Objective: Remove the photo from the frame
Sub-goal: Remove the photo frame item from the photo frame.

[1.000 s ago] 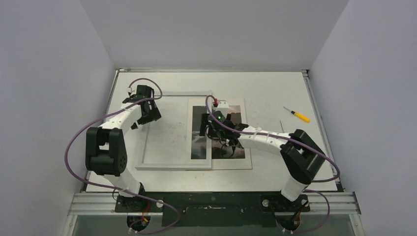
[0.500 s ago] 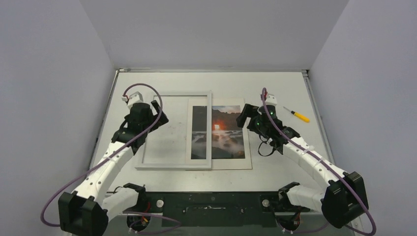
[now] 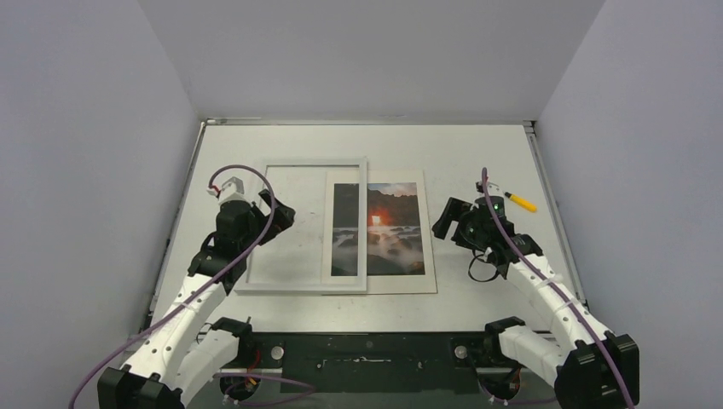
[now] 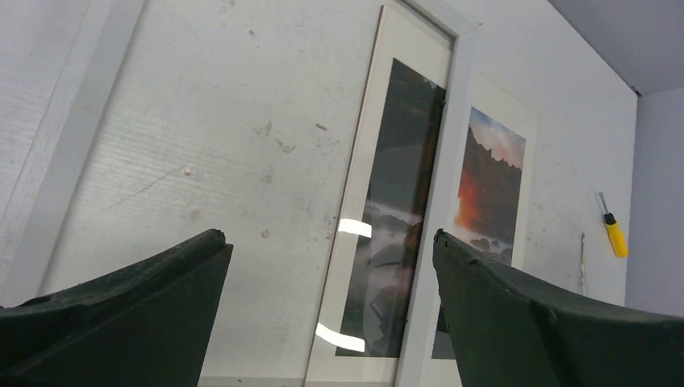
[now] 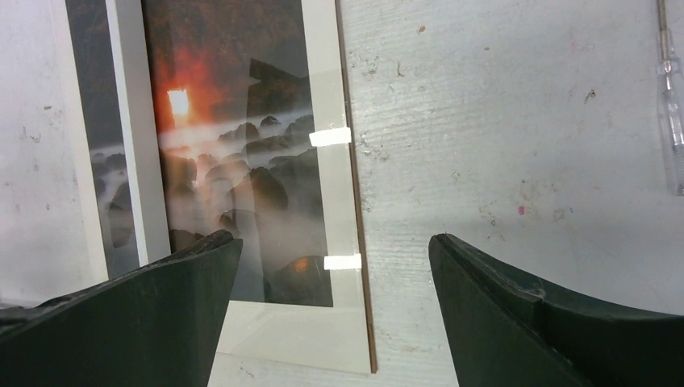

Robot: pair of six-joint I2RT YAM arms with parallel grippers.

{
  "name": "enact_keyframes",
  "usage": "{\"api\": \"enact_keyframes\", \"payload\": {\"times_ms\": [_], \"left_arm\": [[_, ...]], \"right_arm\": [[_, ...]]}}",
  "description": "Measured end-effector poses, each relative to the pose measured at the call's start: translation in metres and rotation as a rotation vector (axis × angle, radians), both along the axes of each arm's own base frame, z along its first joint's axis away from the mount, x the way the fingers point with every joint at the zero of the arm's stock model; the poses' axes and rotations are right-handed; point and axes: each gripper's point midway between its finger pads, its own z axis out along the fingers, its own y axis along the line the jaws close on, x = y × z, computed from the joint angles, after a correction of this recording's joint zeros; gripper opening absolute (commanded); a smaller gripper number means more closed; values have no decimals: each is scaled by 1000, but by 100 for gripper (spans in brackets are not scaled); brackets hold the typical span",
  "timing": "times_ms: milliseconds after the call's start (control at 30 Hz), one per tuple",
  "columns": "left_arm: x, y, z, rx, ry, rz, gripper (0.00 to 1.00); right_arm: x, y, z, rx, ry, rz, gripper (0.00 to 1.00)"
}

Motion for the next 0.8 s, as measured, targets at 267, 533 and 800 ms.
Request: {"api": "enact_keyframes", "payload": {"times_ms": [267, 533, 800], "left_arm": [[-21, 0, -54, -89, 95, -39, 99], [-37, -62, -56, -83, 119, -303, 100], [-53, -125, -30, 40, 40, -527, 96]], "right_arm": [[-17, -6, -2, 0, -18, -5, 90], [-31, -8, -18, 12, 69, -33, 90], [-64, -1, -52, 86, 187, -39, 93]]}}
